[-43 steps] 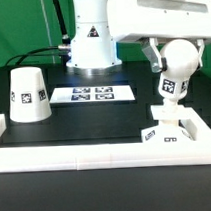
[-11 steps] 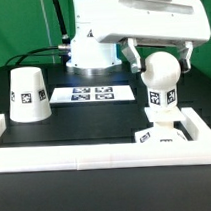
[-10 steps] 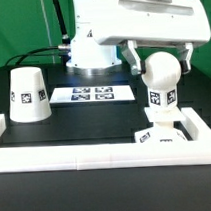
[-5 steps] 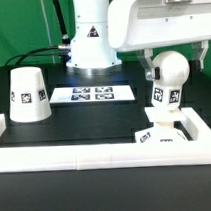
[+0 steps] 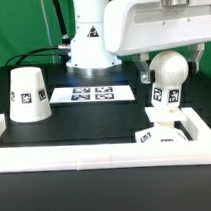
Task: Assemble lamp
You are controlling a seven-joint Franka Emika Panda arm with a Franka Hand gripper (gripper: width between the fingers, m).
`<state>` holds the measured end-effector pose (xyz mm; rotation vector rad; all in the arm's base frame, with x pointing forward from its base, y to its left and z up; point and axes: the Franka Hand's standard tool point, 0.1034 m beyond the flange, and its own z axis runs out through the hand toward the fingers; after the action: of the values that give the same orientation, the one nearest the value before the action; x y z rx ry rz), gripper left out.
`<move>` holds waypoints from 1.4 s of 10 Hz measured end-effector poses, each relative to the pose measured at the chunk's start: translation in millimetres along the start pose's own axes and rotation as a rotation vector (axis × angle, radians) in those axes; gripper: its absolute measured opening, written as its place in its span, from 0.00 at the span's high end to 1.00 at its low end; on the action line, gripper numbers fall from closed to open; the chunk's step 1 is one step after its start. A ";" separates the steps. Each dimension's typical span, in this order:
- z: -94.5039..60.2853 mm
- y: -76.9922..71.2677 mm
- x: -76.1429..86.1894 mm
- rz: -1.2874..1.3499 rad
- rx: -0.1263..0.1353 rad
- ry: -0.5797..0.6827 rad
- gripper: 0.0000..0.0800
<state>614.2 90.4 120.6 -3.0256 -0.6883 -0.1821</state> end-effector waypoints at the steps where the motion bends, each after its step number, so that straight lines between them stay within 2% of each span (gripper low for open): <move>1: 0.7 -0.2 -0.9 0.003 0.000 -0.002 0.13; 2: 1.1 -1.2 -0.9 0.009 0.001 -0.003 0.13; 3: 1.2 -0.9 -0.9 0.010 0.002 -0.002 0.25; 4: 1.3 -0.3 -1.1 0.011 0.002 -0.002 0.28; 8: 1.3 -0.4 -1.1 0.043 0.002 -0.002 0.28; 14: 1.7 -10.6 1.4 0.582 0.015 -0.005 0.28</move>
Offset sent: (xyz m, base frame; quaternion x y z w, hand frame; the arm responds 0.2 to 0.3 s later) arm 0.0010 0.0017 0.0000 0.0165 0.0082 0.0142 0.9997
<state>611.0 100.6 119.2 -3.0523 0.2040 -0.1445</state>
